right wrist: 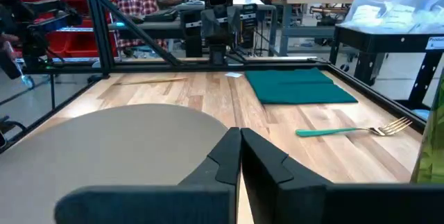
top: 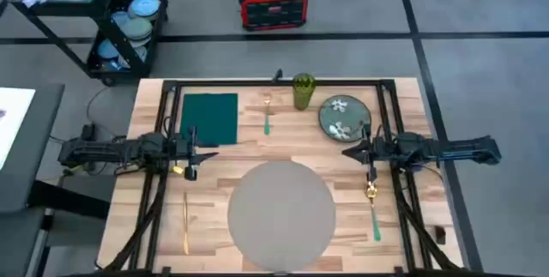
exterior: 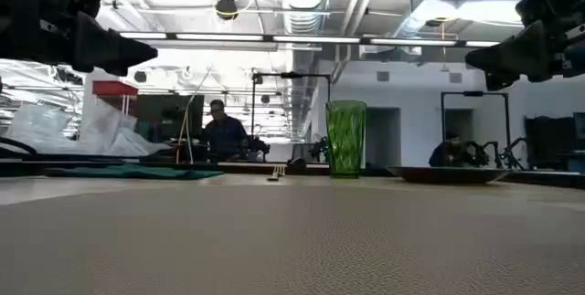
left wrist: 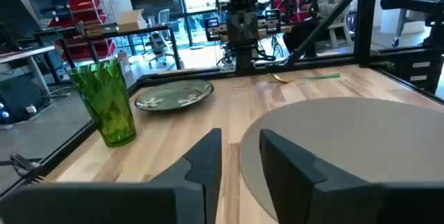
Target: Set table place
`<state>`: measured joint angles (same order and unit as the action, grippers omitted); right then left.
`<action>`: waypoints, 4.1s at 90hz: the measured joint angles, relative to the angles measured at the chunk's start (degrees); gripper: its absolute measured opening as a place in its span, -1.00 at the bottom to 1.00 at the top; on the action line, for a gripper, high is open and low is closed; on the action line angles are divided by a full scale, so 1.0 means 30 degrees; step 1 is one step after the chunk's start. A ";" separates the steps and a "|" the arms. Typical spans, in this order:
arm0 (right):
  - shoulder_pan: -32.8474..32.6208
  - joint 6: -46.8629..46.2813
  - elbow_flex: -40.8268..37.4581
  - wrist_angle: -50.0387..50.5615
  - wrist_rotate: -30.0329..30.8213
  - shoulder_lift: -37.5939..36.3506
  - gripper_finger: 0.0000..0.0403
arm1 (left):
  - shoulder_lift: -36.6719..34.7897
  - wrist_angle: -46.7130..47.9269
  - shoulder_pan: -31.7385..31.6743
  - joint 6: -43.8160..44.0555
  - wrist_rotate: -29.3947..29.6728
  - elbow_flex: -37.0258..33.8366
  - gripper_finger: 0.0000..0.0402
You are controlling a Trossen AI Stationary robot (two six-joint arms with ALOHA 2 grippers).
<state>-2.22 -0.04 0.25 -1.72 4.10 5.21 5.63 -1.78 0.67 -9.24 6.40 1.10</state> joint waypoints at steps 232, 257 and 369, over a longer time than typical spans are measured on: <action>1.0938 -1.0556 1.3956 2.3486 -0.1893 1.1238 -0.73 | 0.4274 -0.0450 -0.0335 1.9081 0.4029 0.3074 -0.59; 0.3374 -1.8812 1.1970 2.2076 0.0026 0.7973 -0.73 | 1.3392 0.2776 -0.0628 1.5770 0.3045 0.9810 -0.59; -0.1735 -1.3324 1.5729 1.5701 0.3077 1.8382 -0.84 | 1.3528 1.7196 1.1864 2.5529 0.0099 1.2575 -0.59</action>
<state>-7.42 -40.01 47.44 45.39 13.33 60.36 46.21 49.81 36.26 67.35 6.69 38.83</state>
